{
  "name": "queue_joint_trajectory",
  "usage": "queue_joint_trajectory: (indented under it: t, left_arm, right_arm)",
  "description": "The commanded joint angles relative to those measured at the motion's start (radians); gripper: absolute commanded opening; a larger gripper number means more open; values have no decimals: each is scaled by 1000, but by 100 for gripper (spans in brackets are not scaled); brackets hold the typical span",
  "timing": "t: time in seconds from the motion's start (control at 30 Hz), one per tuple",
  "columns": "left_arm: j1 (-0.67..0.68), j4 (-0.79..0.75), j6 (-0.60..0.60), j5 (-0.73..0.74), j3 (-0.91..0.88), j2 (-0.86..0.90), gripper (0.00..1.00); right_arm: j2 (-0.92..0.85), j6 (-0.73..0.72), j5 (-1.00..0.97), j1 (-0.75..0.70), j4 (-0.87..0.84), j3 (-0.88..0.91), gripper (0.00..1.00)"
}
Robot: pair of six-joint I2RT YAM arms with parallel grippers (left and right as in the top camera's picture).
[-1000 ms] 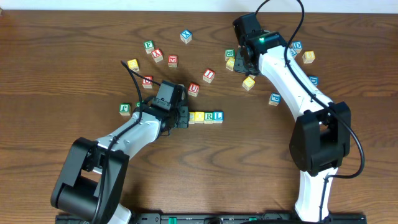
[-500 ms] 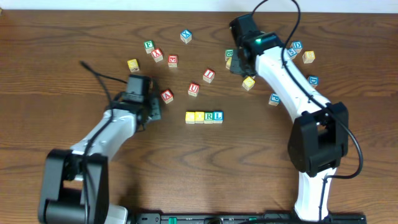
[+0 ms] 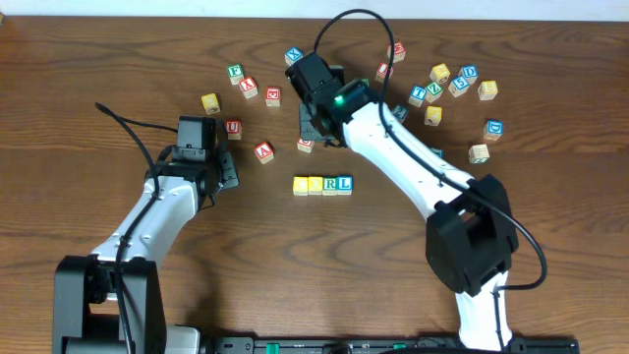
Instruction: Spell out CORL
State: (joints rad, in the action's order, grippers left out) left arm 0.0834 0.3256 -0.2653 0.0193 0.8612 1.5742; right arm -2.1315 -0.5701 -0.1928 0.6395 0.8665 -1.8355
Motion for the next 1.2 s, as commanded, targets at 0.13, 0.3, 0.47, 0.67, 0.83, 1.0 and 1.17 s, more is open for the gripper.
queue_joint_trajectory:
  t: [0.13, 0.3, 0.47, 0.67, 0.83, 1.0, 1.17]
  left_arm:
    - [-2, 2, 1, -12, -4, -9, 8]
    - [-2, 2, 1, -12, -4, -9, 8]
    - [-2, 2, 1, -12, -4, -9, 8]
    - [-2, 3, 1, -8, -4, -9, 8]
    - [-2, 14, 1, -8, -4, -9, 9]
    - [-2, 34, 2, -8, -4, -9, 9]
    - [-2, 40, 2, -8, -4, -9, 8]
  right_arm:
    - [-95, -20, -18, 16, -3, -17, 1]
    - [-109, -20, -13, 17, 1, -17, 1]
    - [-110, -20, -9, 28, 10, -12, 1]
    - [-132, -20, -10, 82, -14, 13, 1]
    - [-145, -20, -11, 95, -19, 13, 1]
    - [-145, -21, -40, 94, -21, 21, 1]
    - [-145, -21, -61, 92, -26, 32, 1]
